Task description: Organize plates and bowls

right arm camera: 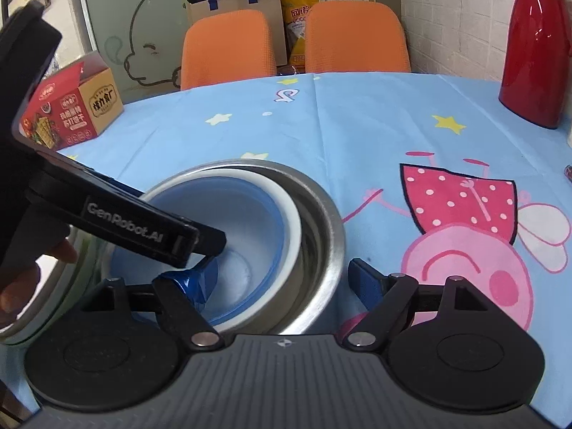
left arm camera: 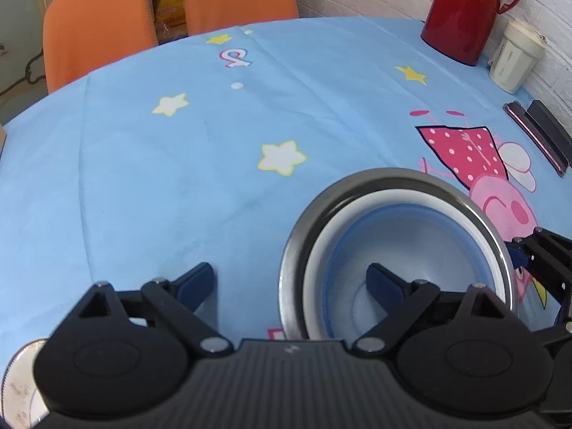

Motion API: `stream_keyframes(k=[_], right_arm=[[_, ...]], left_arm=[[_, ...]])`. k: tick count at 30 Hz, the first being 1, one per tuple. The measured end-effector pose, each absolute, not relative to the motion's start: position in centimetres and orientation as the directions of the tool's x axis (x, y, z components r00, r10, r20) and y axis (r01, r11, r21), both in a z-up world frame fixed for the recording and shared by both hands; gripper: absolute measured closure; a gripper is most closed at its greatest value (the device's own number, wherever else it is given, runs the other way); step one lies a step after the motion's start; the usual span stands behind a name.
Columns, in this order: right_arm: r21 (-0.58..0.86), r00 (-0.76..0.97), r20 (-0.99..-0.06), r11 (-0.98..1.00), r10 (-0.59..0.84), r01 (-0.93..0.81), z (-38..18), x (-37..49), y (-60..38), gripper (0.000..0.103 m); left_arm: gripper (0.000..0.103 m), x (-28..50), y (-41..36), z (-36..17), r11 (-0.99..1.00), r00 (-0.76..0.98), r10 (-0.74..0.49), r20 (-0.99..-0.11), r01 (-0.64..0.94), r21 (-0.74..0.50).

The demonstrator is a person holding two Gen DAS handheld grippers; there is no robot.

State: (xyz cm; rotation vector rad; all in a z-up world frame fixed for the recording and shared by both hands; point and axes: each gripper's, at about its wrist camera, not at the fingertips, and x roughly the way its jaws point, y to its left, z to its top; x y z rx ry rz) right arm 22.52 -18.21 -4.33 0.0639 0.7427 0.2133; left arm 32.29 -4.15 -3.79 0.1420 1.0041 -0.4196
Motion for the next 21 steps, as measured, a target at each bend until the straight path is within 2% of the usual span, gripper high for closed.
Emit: stream_keyframes(k=[1,2,3,5,8,12,16,21], right_arm=[[0.155,0.725,-0.647,0.972,0.236,-0.178,-4.3,22.1,-18.2,0.04],[0.163,0.736,-0.632,0.97,0.244,-0.181,-4.5,21.9,-18.2,0.041],[0.179,0.742,-0.618,0.966,0.258,-0.187,-4.6,21.7,-18.3,0.043],[0.195,0.742,-0.612,0.961,0.274,-0.193,-4.8,21.9,-17.9,0.047],[0.15,0.739,-0.635,0.974,0.226,-0.169,-4.2,22.1,-16.9,0.048],[0.12,0.767,-0.609,0.98,0.201,-0.161,-2.0,21.1,-16.3,0.047],[0.106,0.793,-0.563,0.972,0.232,-0.209,0.6,20.0,-14.3,0.045],[0.136,0.786,-0.519,0.94,0.336,-0.312,2.2,19.4,-10.3,0.044]], left_arm=[[0.019,32.0,-4.2,-3.7,0.909,0.467,-0.28,-0.839,0.409,-0.076],[0.028,31.6,-4.3,-3.6,0.907,0.473,-0.289,-0.832,0.414,-0.08],[0.043,31.3,-4.5,-3.4,0.903,0.472,-0.301,-0.828,0.421,-0.088],[0.057,31.1,-5.1,-2.9,0.9,0.457,-0.314,-0.832,0.423,-0.107],[0.057,31.4,-5.2,-2.3,0.908,0.447,-0.317,-0.837,0.397,-0.132],[0.057,30.2,-4.6,0.4,0.905,0.485,-0.339,-0.806,0.403,-0.138],[0.057,28.4,-2.1,3.5,0.918,0.54,-0.322,-0.778,0.379,-0.116],[0.058,25.9,3.0,6.0,0.954,0.598,-0.242,-0.764,0.291,-0.074]])
